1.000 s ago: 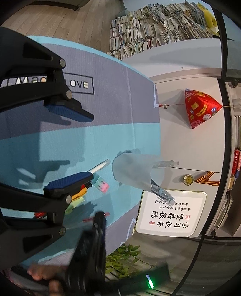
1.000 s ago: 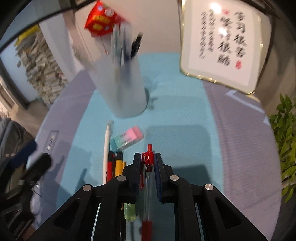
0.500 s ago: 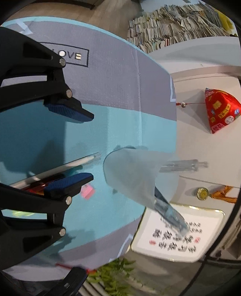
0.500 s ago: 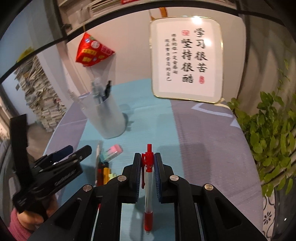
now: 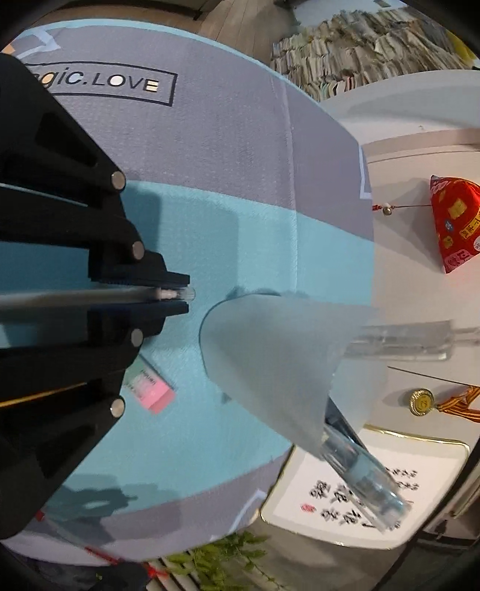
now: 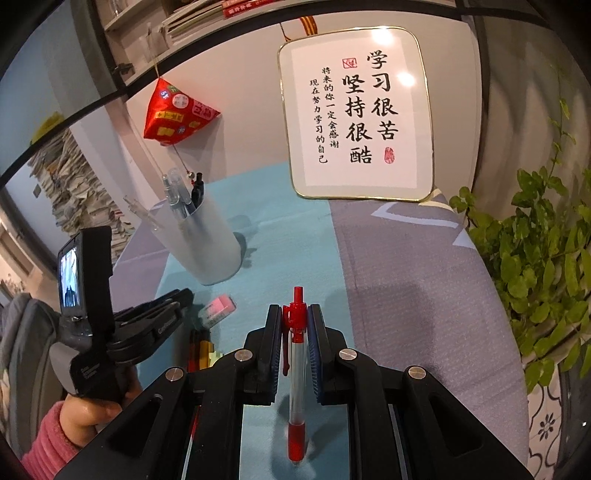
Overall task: Organize stationery
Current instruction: 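Close the left gripper on the white pen and lift it, then lower the white pen into the frosted cup and open the left gripper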
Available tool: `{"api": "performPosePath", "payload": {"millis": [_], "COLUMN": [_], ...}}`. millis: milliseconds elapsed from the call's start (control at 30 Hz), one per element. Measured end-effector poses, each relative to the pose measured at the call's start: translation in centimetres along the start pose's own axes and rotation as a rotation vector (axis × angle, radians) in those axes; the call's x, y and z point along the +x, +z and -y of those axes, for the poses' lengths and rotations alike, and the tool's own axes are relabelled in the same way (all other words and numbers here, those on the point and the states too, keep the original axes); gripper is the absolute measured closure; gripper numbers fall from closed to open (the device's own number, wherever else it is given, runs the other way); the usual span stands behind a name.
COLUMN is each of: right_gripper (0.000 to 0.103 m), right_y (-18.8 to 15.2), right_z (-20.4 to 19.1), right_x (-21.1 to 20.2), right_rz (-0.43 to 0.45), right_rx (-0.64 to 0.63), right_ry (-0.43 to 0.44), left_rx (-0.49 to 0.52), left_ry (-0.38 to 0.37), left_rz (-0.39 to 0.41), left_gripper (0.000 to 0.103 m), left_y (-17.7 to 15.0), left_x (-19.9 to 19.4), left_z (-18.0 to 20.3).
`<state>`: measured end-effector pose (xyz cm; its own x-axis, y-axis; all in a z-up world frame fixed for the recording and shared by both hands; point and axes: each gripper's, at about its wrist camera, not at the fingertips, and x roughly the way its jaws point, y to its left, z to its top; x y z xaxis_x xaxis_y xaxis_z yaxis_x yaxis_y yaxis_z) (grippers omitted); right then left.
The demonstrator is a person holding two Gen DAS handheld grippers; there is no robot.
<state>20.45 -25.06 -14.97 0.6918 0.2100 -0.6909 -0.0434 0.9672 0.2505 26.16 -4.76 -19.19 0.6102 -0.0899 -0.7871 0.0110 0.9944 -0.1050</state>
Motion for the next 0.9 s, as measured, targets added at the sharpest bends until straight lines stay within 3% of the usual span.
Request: {"api": "performPosePath", "payload": {"millis": [467, 900], "right_gripper": [0.088, 0.088], "right_y": [0.4, 0.4], "right_z": [-1.5, -2.3], "right_x": [-1.8, -3.6], "right_rz": [0.049, 0.085], "right_rx": [-0.021, -0.033], "right_ry": [0.016, 0.007], "left_rx": [0.028, 0.051], "left_ry": [-0.096, -0.143], "left_rz": [0.231, 0.372], "left_gripper": [0.098, 0.098], "left_y": [0.6, 3.0], "left_x": [-11.0, -15.7], "left_z": [-1.9, -1.4]}}
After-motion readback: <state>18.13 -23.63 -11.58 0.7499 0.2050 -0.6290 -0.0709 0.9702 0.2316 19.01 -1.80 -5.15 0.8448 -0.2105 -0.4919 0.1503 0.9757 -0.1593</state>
